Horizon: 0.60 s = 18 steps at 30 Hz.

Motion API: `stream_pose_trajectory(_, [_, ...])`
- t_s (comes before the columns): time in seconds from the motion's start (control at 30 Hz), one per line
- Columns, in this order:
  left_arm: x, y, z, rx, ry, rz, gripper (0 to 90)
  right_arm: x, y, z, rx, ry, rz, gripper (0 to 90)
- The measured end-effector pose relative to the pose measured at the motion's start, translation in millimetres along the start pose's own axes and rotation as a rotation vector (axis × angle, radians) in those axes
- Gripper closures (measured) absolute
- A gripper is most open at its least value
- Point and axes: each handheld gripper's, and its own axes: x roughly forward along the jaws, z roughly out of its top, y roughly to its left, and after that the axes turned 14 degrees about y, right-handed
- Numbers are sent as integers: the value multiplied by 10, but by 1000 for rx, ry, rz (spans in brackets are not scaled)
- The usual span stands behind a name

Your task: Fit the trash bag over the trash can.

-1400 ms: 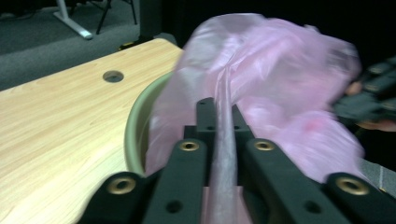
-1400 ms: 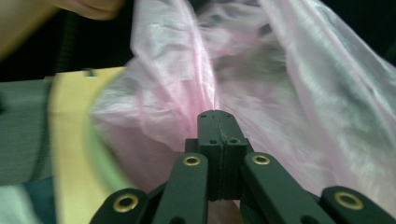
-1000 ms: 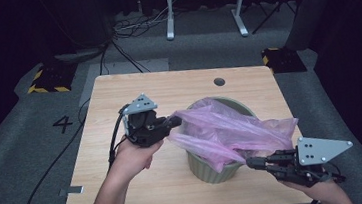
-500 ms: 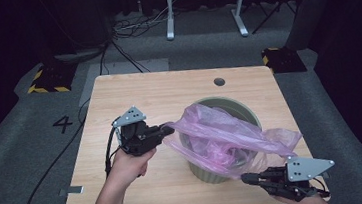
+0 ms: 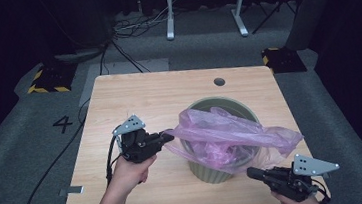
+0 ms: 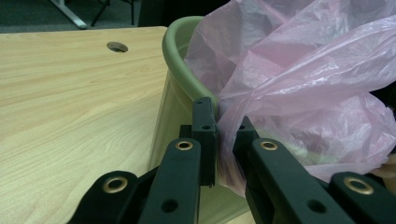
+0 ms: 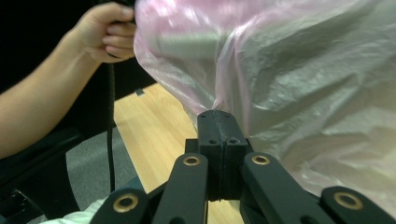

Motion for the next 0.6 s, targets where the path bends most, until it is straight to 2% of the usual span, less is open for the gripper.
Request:
stream_pose_trajectory(0.2, [89, 136, -122, -43, 40, 32, 854, 119, -32, -123, 30, 47, 11, 900])
stream_pose_trajectory(0.27, [170, 209, -186, -63, 64, 60, 853, 165, -58, -167, 42, 65, 15, 900])
stream_pose_trajectory(0.3, [206, 252, -222, -78, 72, 53, 853, 224, -74, -218, 48, 94, 11, 900])
stream_pose_trajectory(0.4, [326, 366, -340, -115, 110, 56, 853, 267, -87, -276, 73, 116, 15, 900])
stream_pose_trajectory(0.47, [361, 409, -391, -116, 105, 38, 849, 284, -95, -331, 89, 137, 28, 900])
stream_pose_trajectory(0.5, [363, 418, -409, -110, 89, 28, 849, 277, -90, -340, 92, 135, 30, 880])
stream_pose_trajectory(0.53, [352, 419, -415, -107, 80, 19, 849, 267, -86, -342, 65, 118, 34, 824])
stream_pose_trajectory(0.57, [326, 412, -415, -91, 59, 15, 833, 196, -40, -313, 40, 82, 64, 680])
stream_pose_trajectory(0.6, [305, 404, -414, -81, 40, 9, 833, 196, -40, -313, 40, 82, 64, 680])
